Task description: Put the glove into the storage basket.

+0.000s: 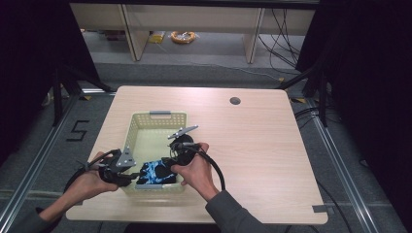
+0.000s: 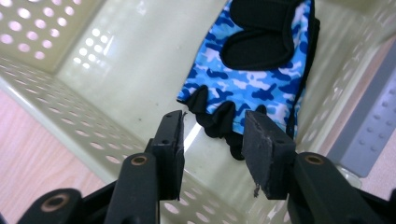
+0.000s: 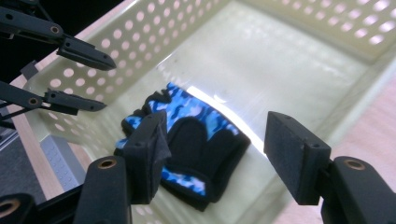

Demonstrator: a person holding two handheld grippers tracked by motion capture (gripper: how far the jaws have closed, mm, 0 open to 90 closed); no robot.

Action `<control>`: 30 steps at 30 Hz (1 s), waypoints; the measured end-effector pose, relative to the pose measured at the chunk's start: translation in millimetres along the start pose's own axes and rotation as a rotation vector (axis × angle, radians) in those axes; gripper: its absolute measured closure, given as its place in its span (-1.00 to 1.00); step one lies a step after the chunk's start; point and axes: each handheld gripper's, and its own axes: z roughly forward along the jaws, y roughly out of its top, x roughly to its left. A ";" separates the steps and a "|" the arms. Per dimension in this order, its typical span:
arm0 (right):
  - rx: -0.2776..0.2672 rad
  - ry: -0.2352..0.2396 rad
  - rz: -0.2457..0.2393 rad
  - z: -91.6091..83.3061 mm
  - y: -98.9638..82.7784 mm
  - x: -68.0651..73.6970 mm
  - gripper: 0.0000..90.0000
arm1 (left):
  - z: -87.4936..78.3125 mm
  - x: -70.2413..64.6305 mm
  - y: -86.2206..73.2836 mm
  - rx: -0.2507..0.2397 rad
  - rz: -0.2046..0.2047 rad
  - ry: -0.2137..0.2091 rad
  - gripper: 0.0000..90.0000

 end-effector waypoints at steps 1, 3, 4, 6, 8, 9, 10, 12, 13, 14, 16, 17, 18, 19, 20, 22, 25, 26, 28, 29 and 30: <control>-0.009 0.005 0.011 -2.2 -0.6 -1.0 -0.09 | -1.1 -0.1 0.9 0.001 -0.003 0.000 0.26; -0.020 0.011 0.018 -7.0 -2.4 -4.4 -0.09 | -3.2 -1.6 2.2 -0.009 0.000 -0.003 0.22; -0.020 0.011 0.018 -7.0 -2.4 -4.4 -0.09 | -3.2 -1.6 2.2 -0.009 0.000 -0.003 0.20; -0.037 0.015 0.018 -14.2 -5.9 -10.0 -0.10 | -5.7 -4.3 5.9 -0.026 -0.019 0.002 0.10; -0.050 0.018 0.023 -20.0 -8.4 -13.2 -0.08 | -7.3 -6.5 8.9 -0.039 -0.042 0.007 -0.05; -0.050 0.018 0.023 -20.0 -8.4 -13.2 -0.08 | -7.3 -6.5 8.9 -0.039 -0.042 0.007 -0.10; -0.070 0.010 0.018 -25.7 -10.9 -17.2 -0.09 | -9.5 -9.1 11.6 -0.035 -0.057 0.000 -0.15; -0.079 0.022 0.033 -31.5 -13.7 -20.8 -0.09 | -11.2 -11.2 14.6 -0.057 -0.055 0.000 -0.22; -0.082 0.028 0.047 -34.0 -15.5 -22.2 -0.09 | -11.2 -11.2 14.6 -0.057 -0.055 0.000 -0.25; -0.082 0.028 0.047 -34.0 -15.5 -22.2 -0.09 | -12.3 -13.0 15.9 -0.075 -0.059 0.016 -0.25; -0.101 0.024 0.035 -43.0 -21.4 -29.2 -0.09 | -15.6 -19.3 20.1 -0.138 -0.101 0.007 -0.31; -0.108 0.031 0.037 -45.8 -23.8 -31.1 -0.09 | -18.1 -20.7 21.8 -0.150 -0.099 0.013 -0.31; -0.111 0.045 0.050 -49.0 -26.3 -32.4 -0.10 | -19.3 -22.7 23.5 -0.164 -0.106 0.005 -0.33; -0.123 0.046 0.047 -52.5 -29.1 -34.6 -0.10 | -21.0 -25.1 25.3 -0.178 -0.113 -0.005 -0.35; -0.139 0.038 0.048 -56.4 -32.3 -36.4 -0.10 | -22.7 -27.4 26.8 -0.192 -0.122 -0.023 -0.37; -0.161 0.042 0.054 -63.5 -38.8 -39.8 -0.11 | -24.7 -33.4 30.0 -0.216 -0.124 -0.038 -0.38; -0.191 0.041 0.067 -73.2 -49.3 -46.2 -0.12 | -24.7 -44.4 33.7 -0.240 -0.124 -0.054 -0.39; -0.196 0.042 0.079 -76.4 -52.8 -47.0 -0.12 | -24.5 -47.4 34.6 -0.248 -0.126 -0.059 -0.39; -0.215 0.039 0.075 -82.5 -59.6 -50.5 -0.13 | -23.4 -53.8 35.9 -0.262 -0.125 -0.074 -0.40; -0.219 0.038 0.085 -85.6 -62.8 -50.9 -0.13 | -22.2 -56.7 36.4 -0.265 -0.124 -0.081 -0.40; -0.223 0.045 0.079 -87.9 -65.9 -53.1 -0.14 | -20.4 -59.6 37.0 -0.266 -0.121 -0.088 -0.40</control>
